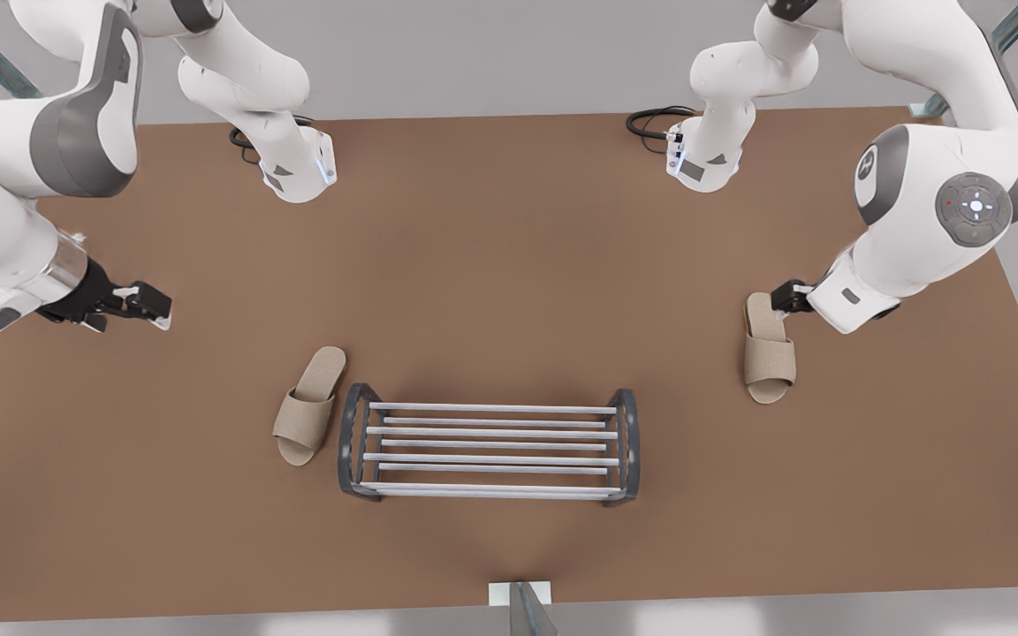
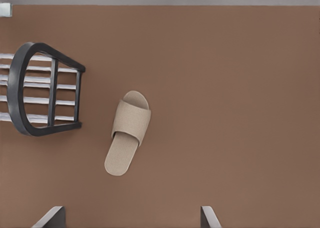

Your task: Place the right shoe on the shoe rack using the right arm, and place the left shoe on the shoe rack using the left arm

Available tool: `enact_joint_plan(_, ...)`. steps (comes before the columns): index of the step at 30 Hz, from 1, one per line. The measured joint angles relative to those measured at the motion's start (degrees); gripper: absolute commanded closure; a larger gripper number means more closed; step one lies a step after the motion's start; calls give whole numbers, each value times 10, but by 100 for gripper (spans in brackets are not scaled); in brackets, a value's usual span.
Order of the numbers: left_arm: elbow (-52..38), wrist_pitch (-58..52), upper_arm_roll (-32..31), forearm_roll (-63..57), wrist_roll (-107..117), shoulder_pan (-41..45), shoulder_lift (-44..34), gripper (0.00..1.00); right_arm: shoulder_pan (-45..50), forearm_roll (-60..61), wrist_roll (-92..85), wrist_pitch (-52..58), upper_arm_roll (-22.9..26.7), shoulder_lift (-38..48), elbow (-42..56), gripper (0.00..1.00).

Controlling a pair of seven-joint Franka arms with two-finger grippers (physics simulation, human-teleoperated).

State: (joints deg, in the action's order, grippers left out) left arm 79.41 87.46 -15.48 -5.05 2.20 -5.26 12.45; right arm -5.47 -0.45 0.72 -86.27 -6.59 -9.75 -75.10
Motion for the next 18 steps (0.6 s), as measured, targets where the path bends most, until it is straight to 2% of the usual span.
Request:
enact_joint_plan(5, 6, 24, -3, -11, 9, 4, -2, 0, 6, 11, 1, -49, -1, 1, -19, 0)
enact_joint_plan(7, 111, 70, -3, -12, 12, -15, -35, 0, 6, 14, 2, -79, -4, 10, -58, 0)
enact_joint_plan(10, 364, 260, -2, -24, 15, -33, -92, 0, -8, 25, 3, -153, -6, 14, -129, 0)
enact_joint_plan(12, 480, 426, -1, -46, 16, -44, -83, 0, -26, 34, 3, -256, -8, 15, -225, 0)
enact_joint_plan(15, 570, 666, 1, -84, 17, -92, -28, 0, -25, 41, 2, -478, -16, 1, -367, 0)
enact_joint_plan(16, 581, 731, 1, -102, 18, -116, -12, 0, -20, 42, 2, -541, -19, 9, -398, 0)
enact_joint_plan(18, 612, 839, 2, -127, 18, -142, -1, 1, -21, 44, 2, -679, -33, 57, -524, 0)
